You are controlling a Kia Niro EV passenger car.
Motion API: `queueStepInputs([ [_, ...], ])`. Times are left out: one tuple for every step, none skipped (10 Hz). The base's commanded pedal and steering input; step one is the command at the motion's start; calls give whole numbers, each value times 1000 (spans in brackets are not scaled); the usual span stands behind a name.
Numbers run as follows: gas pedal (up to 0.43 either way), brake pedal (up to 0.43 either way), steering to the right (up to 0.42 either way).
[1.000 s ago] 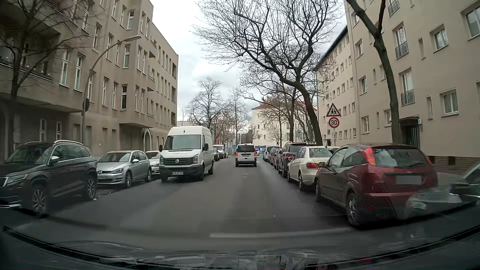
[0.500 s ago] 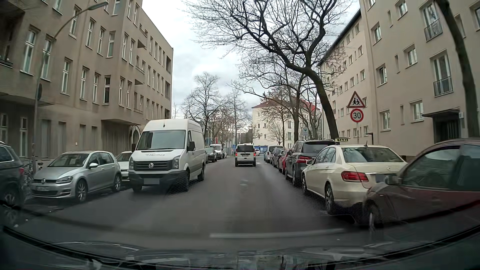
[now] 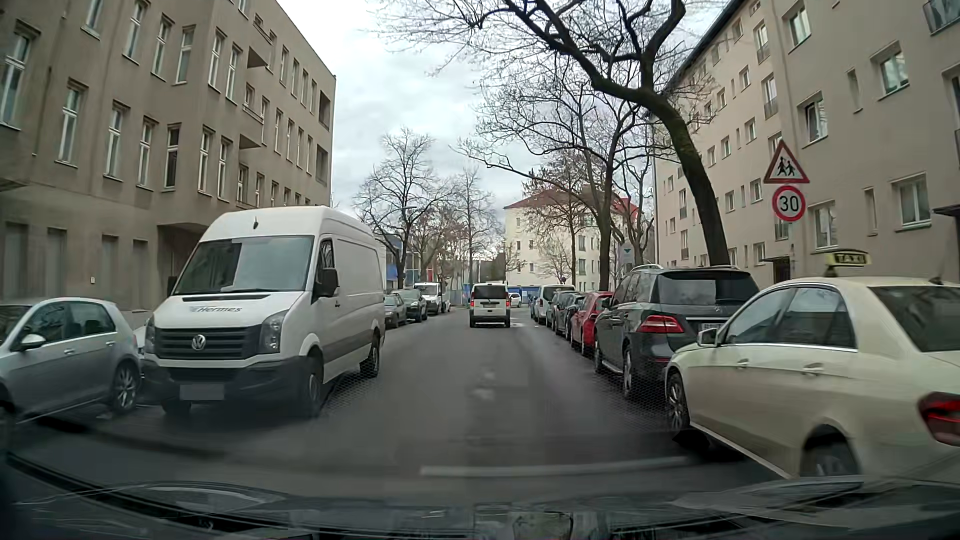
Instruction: Follow the waypoints while adhering to traffic rules and regulations
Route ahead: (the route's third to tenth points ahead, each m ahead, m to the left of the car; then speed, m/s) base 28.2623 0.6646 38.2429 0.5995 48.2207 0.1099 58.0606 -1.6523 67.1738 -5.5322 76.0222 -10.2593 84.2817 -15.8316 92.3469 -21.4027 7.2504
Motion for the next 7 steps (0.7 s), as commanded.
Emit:
queueStepInputs([
  [0,12,-1],
  [0,12,-1],
  [0,12,-1],
  [0,12,-1],
  [0,12,-1],
  [0,12,-1],
  [0,12,-1],
])
